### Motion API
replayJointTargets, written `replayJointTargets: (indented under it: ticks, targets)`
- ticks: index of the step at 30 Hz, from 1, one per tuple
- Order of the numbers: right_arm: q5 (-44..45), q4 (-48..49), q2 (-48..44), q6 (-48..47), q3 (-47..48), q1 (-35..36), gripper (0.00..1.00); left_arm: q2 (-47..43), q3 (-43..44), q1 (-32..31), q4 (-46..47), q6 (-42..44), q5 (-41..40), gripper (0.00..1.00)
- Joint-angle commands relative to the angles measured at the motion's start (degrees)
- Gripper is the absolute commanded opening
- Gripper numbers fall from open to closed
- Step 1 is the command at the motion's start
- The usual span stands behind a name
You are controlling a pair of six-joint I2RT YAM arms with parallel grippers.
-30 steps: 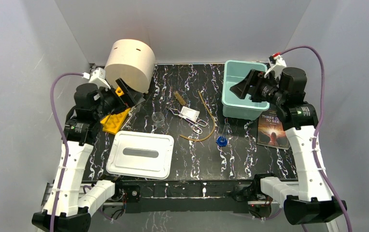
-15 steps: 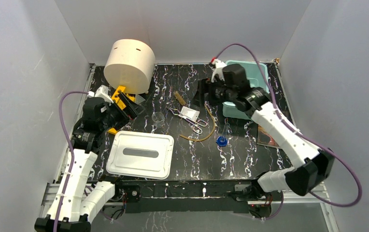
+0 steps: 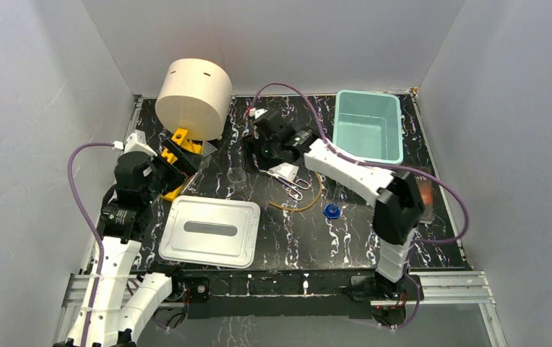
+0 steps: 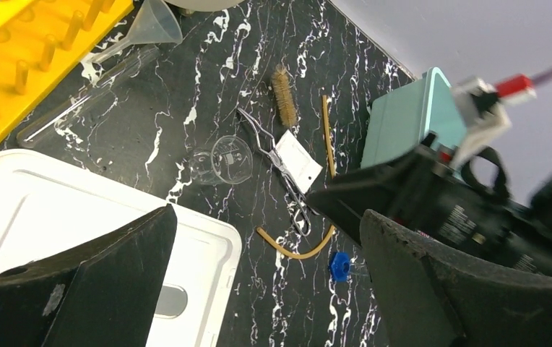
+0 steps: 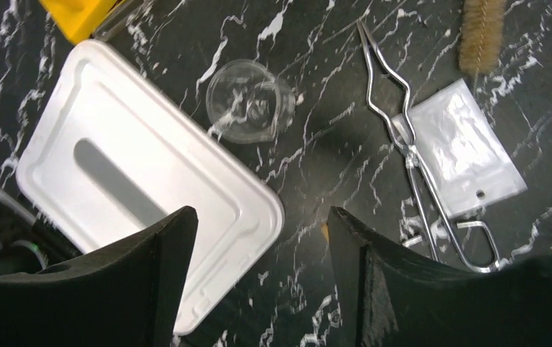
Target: Organize the chemistry lab equipment
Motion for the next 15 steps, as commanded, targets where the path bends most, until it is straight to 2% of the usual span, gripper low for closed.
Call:
replayJointTargets:
  ticks: [1, 7, 13, 15]
  targets:
    - [2.4, 1.8, 8.7, 1.8, 8.9, 0.7, 0.72, 0.3, -1.1, 0.4, 1.6, -2.2, 0.5, 0.98]
    - [5.6, -3.0, 18.9, 4.2, 19.3, 1.3, 0.66, 0.3, -3.4, 0.4, 1.7, -4.7, 1.0, 0.98]
    - [6.1, -7.9, 26.7, 2.7, 28.9, 1.6, 0.6, 0.0, -4.7, 0.4, 1.4, -3.7, 0.6, 0.98]
    - [5.9, -10.5, 29.2, 1.2, 32.7, 1.8, 0.55, 0.5, -5.0, 0.3, 1.0, -3.5, 1.0, 0.98]
